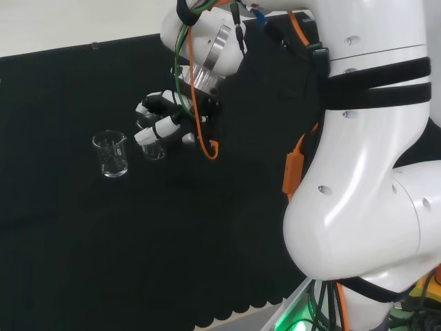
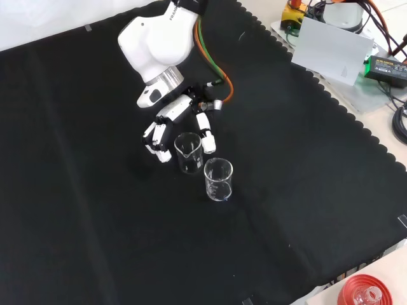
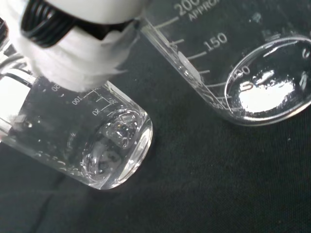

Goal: Place the beaker back on the table.

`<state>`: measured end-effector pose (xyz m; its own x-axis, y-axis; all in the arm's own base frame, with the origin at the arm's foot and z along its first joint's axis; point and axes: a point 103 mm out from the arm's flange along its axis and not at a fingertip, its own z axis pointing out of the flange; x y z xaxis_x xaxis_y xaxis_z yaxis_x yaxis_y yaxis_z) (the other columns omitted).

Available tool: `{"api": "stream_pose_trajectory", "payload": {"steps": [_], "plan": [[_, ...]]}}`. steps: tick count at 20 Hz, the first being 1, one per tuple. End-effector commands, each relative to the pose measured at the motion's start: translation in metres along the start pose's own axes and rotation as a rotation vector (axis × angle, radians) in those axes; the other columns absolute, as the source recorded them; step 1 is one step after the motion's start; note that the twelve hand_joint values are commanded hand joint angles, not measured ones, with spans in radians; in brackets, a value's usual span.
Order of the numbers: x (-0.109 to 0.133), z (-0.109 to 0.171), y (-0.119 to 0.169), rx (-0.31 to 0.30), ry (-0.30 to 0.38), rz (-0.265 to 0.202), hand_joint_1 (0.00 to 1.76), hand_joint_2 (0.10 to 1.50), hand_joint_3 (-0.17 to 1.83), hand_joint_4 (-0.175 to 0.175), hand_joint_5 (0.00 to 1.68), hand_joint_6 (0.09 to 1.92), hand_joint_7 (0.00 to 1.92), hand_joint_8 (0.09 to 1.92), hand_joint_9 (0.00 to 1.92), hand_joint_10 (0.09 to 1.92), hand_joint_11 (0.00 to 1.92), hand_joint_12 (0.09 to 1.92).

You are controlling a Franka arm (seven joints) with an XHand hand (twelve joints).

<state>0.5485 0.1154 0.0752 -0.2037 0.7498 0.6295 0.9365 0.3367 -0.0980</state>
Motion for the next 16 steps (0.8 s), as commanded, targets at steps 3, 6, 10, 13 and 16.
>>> {"api": "stream_pose_trajectory", "payload": {"steps": [3,6,10,13,16], "plan": [[0.015,-0.018,-0.015,-0.013,-0.042,-0.016,0.89,0.53,0.75,-0.074,0.43,0.69,0.53,0.70,0.53,0.71,0.06,1.38],[0.021,-0.029,-0.024,-0.017,-0.050,-0.013,0.89,0.53,0.75,-0.074,0.43,0.68,0.53,0.70,0.53,0.71,0.06,1.38],[0.028,-0.038,-0.033,-0.028,-0.064,-0.010,0.89,0.53,0.75,-0.074,0.43,0.68,0.53,0.70,0.53,0.71,0.06,1.38],[0.033,-0.045,-0.041,-0.039,-0.072,-0.012,0.89,0.53,0.75,-0.074,0.43,0.67,0.53,0.70,0.53,0.71,0.06,1.38],[0.037,-0.051,-0.048,-0.051,-0.081,-0.009,0.89,0.54,0.75,-0.075,0.43,0.67,0.53,0.70,0.54,0.71,0.07,1.38]]}}
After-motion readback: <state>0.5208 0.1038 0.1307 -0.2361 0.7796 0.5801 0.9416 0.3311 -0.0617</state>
